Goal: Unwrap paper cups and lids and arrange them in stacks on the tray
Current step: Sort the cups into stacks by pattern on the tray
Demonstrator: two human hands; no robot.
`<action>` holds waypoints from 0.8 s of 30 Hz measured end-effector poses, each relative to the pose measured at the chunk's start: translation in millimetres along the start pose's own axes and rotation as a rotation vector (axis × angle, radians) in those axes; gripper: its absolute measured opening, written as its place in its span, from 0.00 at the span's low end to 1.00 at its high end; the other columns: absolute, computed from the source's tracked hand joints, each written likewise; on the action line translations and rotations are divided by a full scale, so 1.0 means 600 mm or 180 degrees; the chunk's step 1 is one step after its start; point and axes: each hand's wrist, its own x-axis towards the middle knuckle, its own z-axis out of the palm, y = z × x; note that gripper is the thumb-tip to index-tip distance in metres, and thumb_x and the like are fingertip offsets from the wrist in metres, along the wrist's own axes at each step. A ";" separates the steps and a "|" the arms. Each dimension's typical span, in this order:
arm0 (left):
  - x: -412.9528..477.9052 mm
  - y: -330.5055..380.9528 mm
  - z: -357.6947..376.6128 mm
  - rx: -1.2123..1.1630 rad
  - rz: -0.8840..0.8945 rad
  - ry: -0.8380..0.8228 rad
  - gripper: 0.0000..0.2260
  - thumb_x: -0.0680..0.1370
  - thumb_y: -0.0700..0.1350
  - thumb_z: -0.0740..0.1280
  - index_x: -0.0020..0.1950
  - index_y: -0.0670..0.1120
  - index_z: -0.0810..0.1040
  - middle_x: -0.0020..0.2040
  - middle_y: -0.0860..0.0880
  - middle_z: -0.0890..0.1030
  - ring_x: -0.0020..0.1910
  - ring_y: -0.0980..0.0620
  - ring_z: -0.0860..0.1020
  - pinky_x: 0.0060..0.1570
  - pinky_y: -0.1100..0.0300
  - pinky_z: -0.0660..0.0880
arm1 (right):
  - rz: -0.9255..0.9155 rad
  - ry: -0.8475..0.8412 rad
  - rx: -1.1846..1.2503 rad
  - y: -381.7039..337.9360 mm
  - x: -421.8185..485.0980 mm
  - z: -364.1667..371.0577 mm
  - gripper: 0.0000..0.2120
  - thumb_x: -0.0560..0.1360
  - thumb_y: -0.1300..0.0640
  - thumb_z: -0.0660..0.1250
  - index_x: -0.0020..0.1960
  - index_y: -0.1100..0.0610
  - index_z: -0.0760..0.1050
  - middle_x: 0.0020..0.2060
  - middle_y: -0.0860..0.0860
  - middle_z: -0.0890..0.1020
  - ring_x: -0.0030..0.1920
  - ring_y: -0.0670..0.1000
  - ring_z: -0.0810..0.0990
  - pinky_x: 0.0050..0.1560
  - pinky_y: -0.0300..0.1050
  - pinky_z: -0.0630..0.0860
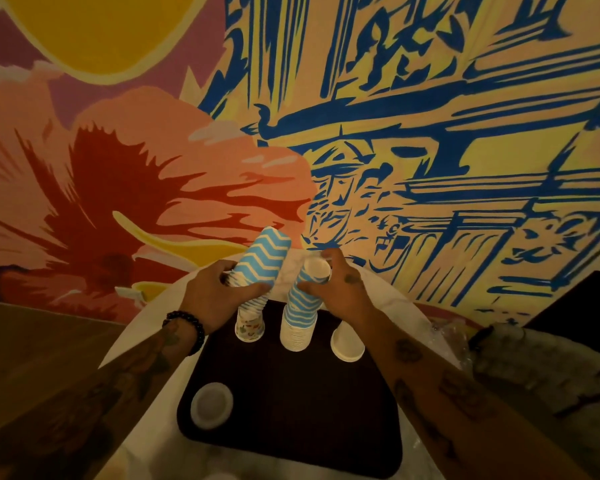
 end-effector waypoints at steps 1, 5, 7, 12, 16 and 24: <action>0.002 -0.001 -0.001 0.0003 0.0016 -0.0040 0.37 0.54 0.73 0.72 0.56 0.53 0.77 0.49 0.56 0.81 0.45 0.58 0.80 0.48 0.54 0.79 | 0.0083 -0.0066 -0.0027 0.005 0.000 0.006 0.36 0.69 0.50 0.80 0.71 0.53 0.66 0.63 0.55 0.77 0.61 0.57 0.77 0.58 0.52 0.76; 0.011 -0.008 -0.005 -0.0062 0.0048 -0.0118 0.32 0.59 0.67 0.78 0.57 0.52 0.77 0.50 0.55 0.82 0.46 0.57 0.80 0.51 0.51 0.80 | 0.0290 -0.0228 -0.0018 0.007 -0.003 0.017 0.40 0.69 0.49 0.80 0.75 0.52 0.64 0.66 0.54 0.74 0.66 0.56 0.74 0.63 0.53 0.75; 0.014 -0.009 -0.007 -0.0088 0.0065 -0.0145 0.37 0.54 0.72 0.74 0.56 0.52 0.79 0.50 0.56 0.83 0.46 0.57 0.81 0.50 0.53 0.80 | 0.0272 -0.0123 0.0101 0.000 0.001 0.012 0.35 0.71 0.51 0.78 0.73 0.51 0.66 0.65 0.52 0.74 0.65 0.54 0.74 0.59 0.50 0.76; 0.018 -0.008 0.000 -0.0087 0.0219 -0.0225 0.37 0.55 0.70 0.76 0.57 0.50 0.81 0.49 0.55 0.84 0.46 0.57 0.82 0.49 0.54 0.80 | 0.0293 0.0293 0.0922 -0.059 0.012 -0.013 0.17 0.77 0.53 0.70 0.64 0.49 0.72 0.58 0.50 0.79 0.48 0.51 0.81 0.41 0.44 0.76; 0.018 -0.001 0.012 0.0008 0.0482 -0.0283 0.29 0.63 0.59 0.81 0.59 0.49 0.80 0.50 0.55 0.84 0.46 0.59 0.81 0.46 0.63 0.78 | 0.0472 -0.0096 0.1326 -0.097 0.004 -0.015 0.21 0.77 0.43 0.71 0.64 0.53 0.73 0.51 0.51 0.81 0.34 0.49 0.80 0.32 0.44 0.73; 0.019 -0.004 0.010 0.0206 0.0751 -0.0537 0.26 0.64 0.58 0.81 0.58 0.51 0.81 0.49 0.57 0.85 0.45 0.62 0.82 0.47 0.62 0.79 | 0.0355 0.0141 0.1575 -0.085 -0.008 0.006 0.22 0.75 0.49 0.75 0.64 0.56 0.73 0.42 0.54 0.82 0.30 0.47 0.76 0.30 0.43 0.75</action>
